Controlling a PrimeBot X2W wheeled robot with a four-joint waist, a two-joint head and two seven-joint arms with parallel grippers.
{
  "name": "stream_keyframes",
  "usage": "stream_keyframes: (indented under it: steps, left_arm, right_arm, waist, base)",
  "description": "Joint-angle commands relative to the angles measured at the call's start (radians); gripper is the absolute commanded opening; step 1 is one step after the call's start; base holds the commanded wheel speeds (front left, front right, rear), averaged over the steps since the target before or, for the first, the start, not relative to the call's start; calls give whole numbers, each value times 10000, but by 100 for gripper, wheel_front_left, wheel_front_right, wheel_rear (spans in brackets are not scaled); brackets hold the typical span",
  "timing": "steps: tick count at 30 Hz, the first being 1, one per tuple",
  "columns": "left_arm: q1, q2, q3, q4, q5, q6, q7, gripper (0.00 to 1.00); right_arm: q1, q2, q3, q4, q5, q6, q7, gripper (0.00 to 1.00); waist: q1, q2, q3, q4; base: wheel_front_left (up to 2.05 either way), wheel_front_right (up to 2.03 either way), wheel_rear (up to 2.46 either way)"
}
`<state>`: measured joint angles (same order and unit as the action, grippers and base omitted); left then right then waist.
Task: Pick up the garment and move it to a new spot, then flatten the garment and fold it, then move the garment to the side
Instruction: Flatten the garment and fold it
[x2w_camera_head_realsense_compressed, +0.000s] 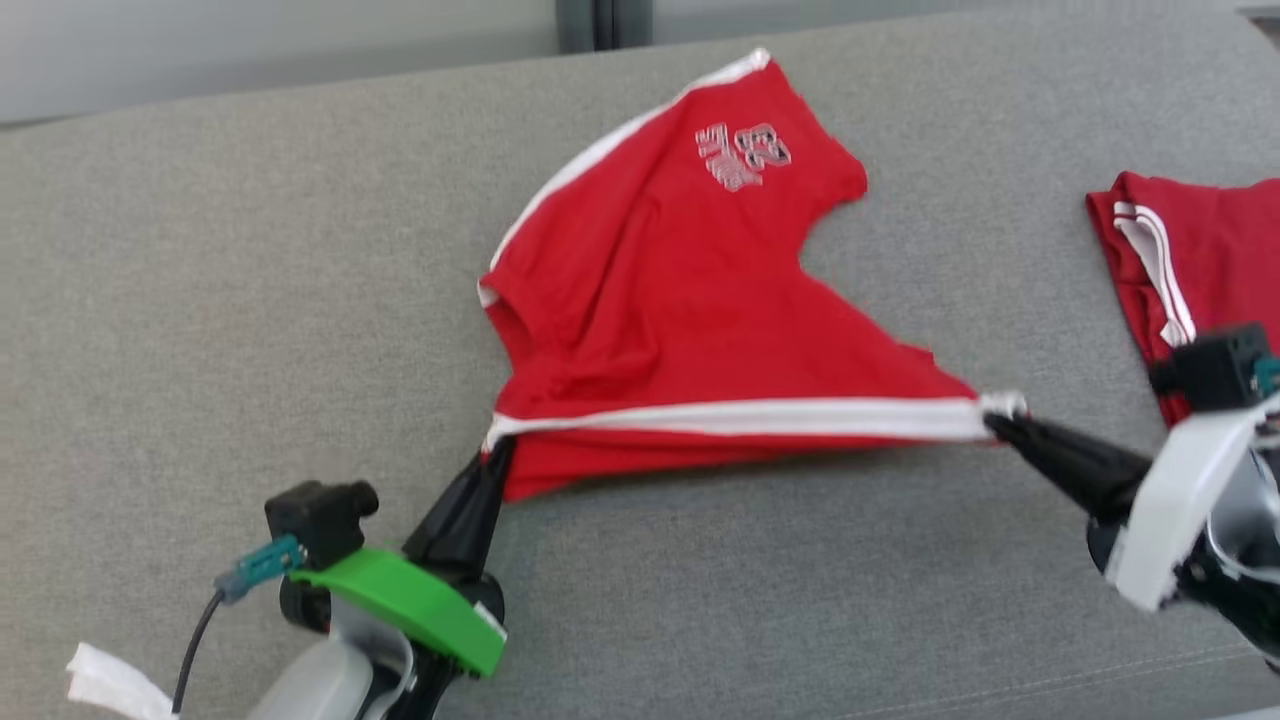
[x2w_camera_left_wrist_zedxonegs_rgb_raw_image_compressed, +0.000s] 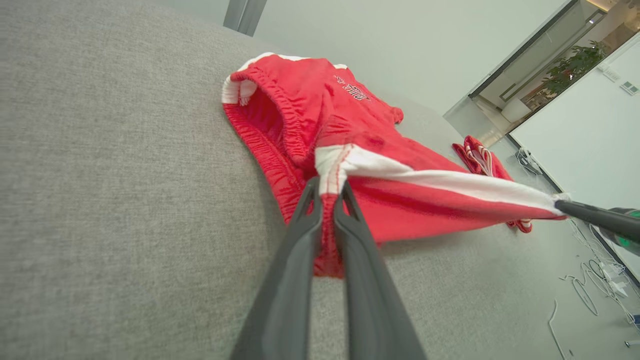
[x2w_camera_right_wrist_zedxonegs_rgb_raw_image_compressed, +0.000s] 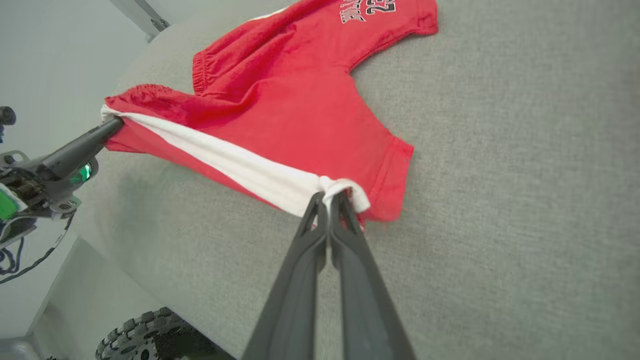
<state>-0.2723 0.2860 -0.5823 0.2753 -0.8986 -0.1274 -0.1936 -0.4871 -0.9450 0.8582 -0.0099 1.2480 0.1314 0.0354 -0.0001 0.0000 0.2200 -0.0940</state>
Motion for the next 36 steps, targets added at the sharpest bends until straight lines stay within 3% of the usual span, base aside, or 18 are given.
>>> stream_keyframes:
  steps: [1, 10, 16, 21, 26, 31, 36]
  left_arm:
    - [371, 163, 54, -165, -133, 124, 60, 0]
    - [1992, 603, 112, -1361, -317, 979, 144, 0]
    - [2270, 746, -32, -2230, -218, 1344, 420, 0]
    - [1419, 391, 60, -2279, -96, 1477, 419, 0]
    - [186, -178, 58, -1811, -7, 1589, 599, 0]
    - [-1001, -808, 17, -1128, 56, 1779, 802, 0]
    - [-1865, -1403, 26, -554, 40, 2091, 942, 0]
  right_arm:
    - [529, -188, -135, -43, 237, -18, 236, 0]
    - [3183, -957, -837, -879, 1555, -22, 1751, 0]
    - [3523, -1126, -1911, -1238, 673, -22, 1600, 0]
    - [2665, -159, -3004, -1032, -854, -21, 1830, 0]
    - [1266, 1251, -3467, -605, -2303, -16, 2582, 0]
    - [-305, 2113, -3299, 55, -3395, -15, 2958, 0]
    - [-1707, 2544, -3030, 976, -3938, -16, 2912, 0]
  waist:
    - [1, 0, -538, -33]
    - [1, 0, -783, -67]
    - [1, 0, -674, 24]
    - [1, 0, -479, 196]
    - [1, 0, -94, 467]
    - [1, 0, 505, 837]
    - [1, 0, 1141, 1214]
  base:
    - [0, 0, 0]
    - [0, 0, 0]
    - [0, 0, 0]
    - [0, 0, 0]
    - [0, 0, 0]
    - [0, 0, 0]
    - [0, 0, 0]
